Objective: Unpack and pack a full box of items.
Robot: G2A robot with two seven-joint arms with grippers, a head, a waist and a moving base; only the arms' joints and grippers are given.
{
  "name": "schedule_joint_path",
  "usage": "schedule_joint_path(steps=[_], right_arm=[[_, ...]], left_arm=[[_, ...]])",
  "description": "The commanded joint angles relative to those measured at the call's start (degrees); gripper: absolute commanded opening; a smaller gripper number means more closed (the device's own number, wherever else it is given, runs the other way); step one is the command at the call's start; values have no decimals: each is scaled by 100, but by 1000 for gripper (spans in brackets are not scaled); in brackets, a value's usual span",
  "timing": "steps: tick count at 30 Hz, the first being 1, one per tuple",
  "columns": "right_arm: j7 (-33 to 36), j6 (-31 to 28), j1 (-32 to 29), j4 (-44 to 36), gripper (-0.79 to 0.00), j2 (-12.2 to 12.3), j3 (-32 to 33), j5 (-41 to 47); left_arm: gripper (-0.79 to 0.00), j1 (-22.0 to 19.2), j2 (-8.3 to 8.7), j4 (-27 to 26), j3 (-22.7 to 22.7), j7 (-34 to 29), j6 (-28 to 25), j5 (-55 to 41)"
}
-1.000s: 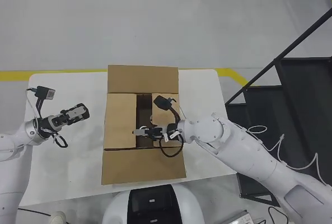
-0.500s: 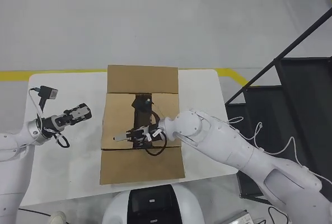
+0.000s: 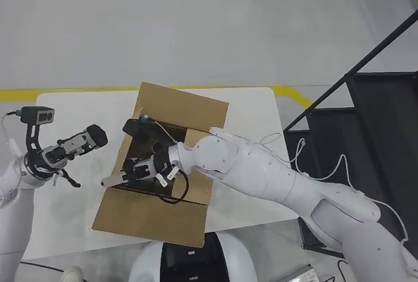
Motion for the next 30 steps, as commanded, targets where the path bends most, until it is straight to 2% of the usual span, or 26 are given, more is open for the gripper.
schedule_joint_path(steps=[1, 6, 10, 19, 24, 26, 30], right_arm=[[-56, -43, 129, 206, 0, -172, -88, 42], [-245, -154, 305, 831, 0, -594, -256, 284], [-259, -175, 399, 1364, 0, -929, -372, 520], [-253, 488, 632, 2327, 0, -1570, -593, 500], [-38, 676, 608, 2309, 0, -1608, -529, 235], [32, 789, 556, 2172, 0, -1552, -478, 93], [276, 1055, 296, 1620, 0, -1289, -209, -189]], left_arm=[[0, 103, 7, -172, -149, -71, 50, -576], [0, 310, 4, -429, -519, -320, 299, -1748], [0, 317, -34, -418, -596, -500, 479, -2189], [0, 150, -113, -107, -545, -463, 442, -1916], [0, 159, -132, 114, -655, -220, 199, -1631], [0, 157, -138, 187, -676, -164, 144, -1595], [0, 142, -148, 287, -740, 13, -3, -1478]])
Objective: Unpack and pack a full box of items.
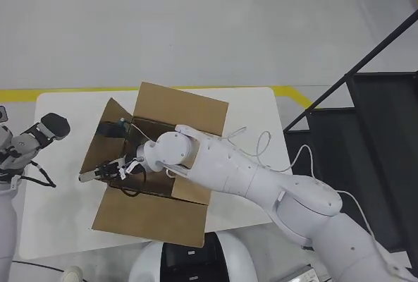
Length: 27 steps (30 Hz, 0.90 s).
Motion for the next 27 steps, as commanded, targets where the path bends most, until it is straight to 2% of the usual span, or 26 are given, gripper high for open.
schedule_joint_path(steps=[1, 8, 13, 17, 23, 27], right_arm=[[104, 105, -145, -321, 0, 156, 161, -165], [601, 229, -1016, -1751, 0, 853, 1038, -808], [969, 335, -2092, -3006, 0, 1435, 2097, -1373], [1151, 347, -2861, -3659, 0, 1740, 2861, -1638], [1276, 358, -3955, -4435, 0, 2084, 4023, -1869], [1316, 369, -4613, -4846, 0, 2248, 4725, -1929]], left_arm=[[0, 4, -4, 5, -25, 94, -48, 51], [0, 68, -9, -142, -95, 125, -26, 105], [0, 179, 11, -609, -79, -275, 268, 190], [0, 211, 16, -963, 102, -423, 417, 590], [0, -30, -9, -1166, 716, -386, 659, 1271], [0, -334, -45, -1124, 1311, -294, 860, 1897]])
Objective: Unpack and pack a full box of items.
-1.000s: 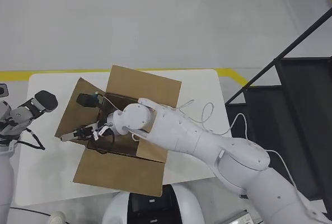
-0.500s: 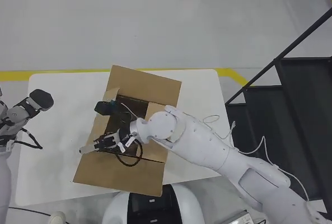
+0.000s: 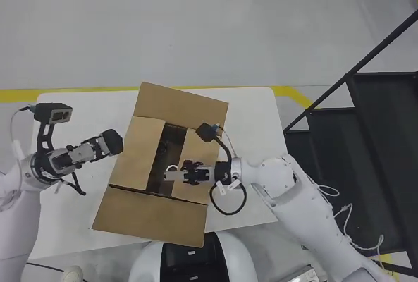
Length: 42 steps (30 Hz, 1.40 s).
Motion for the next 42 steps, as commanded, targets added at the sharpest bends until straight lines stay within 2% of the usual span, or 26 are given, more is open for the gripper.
schedule_joint_path(steps=[1, 4, 9, 16, 22, 28, 31, 38, 42], right_arm=[[-15, -2, -266, -140, 0, 56, 302, 5], [-51, -31, -529, -270, 0, 111, 586, 58], [-183, -66, -882, -475, 0, 183, 933, 71], [-274, -150, -1160, -502, 0, 246, 1223, 168], [-315, -192, -1251, -468, 0, 279, 1271, 245], [-364, -219, -1221, -391, 0, 299, 1235, 294], [-355, -240, -1183, -355, 0, 307, 1202, 328], [-357, -300, -1109, -271, 0, 327, 1143, 411], [-362, -311, -1096, -261, 0, 340, 1115, 432]], left_arm=[[0, -151, -21, 43, 326, 20, 71, 297], [0, -338, -59, 98, 735, 67, 127, 643], [0, -663, -138, 122, 1498, 392, -10, 1863], [0, -1002, -232, 339, 2193, 794, 2, 2914], [0, -1323, -302, 615, 2652, 1024, 556, 3596], [0, -1400, -301, 553, 2706, 1301, 717, 4039], [0, -1339, -259, 399, 2618, 1392, 810, 4437], [0, -1152, -166, -9, 2339, 1407, 943, 4715], [0, -996, -126, -284, 2145, 1495, 895, 4531]])
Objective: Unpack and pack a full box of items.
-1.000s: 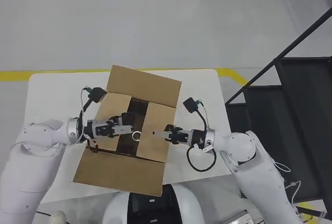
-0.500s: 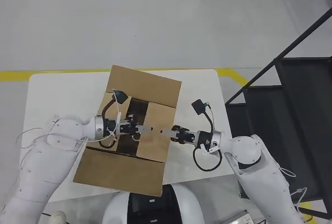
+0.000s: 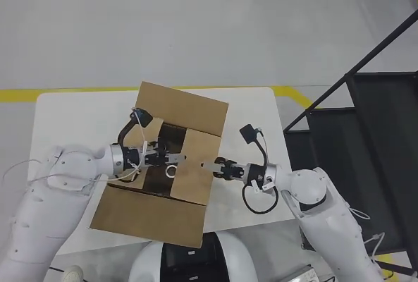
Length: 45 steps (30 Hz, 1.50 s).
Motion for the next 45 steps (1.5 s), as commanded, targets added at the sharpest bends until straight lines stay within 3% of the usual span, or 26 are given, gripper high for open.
schedule_joint_path(steps=[1, 10, 16, 22, 25, 29, 35, 40, 45], right_arm=[[3, -8, 5, -7, 0, 5, -15, -4], [3, 40, 107, 10, 0, 26, -165, -25], [27, 52, 169, 73, 0, 40, -254, -2], [169, 91, 534, 381, 0, 0, -709, 30], [135, 206, 887, 641, 0, -57, -1049, 47], [145, 288, 1154, 837, 0, -102, -1343, 41], [72, 381, 1255, 799, 0, -107, -1431, -9], [16, 427, 1102, 516, 0, -56, -1244, -79], [-39, 455, 884, 259, 0, 3, -1003, -108]], left_arm=[[0, 71, 19, -116, -92, 12, -25, -93], [0, 410, 121, -486, -535, 48, -28, -263], [0, 237, 95, -228, -174, -236, 22, -323], [0, 61, 35, -79, -21, 292, -59, -454], [0, 208, 53, -144, -315, 713, -198, -808], [0, 540, 137, -112, -1110, 1202, -385, -1224], [0, 1066, 262, 279, -2161, 1726, -245, -1036], [0, 1154, 299, 579, -2248, 1656, 120, -646], [0, 1034, 283, 921, -1821, 1392, 304, -201]])
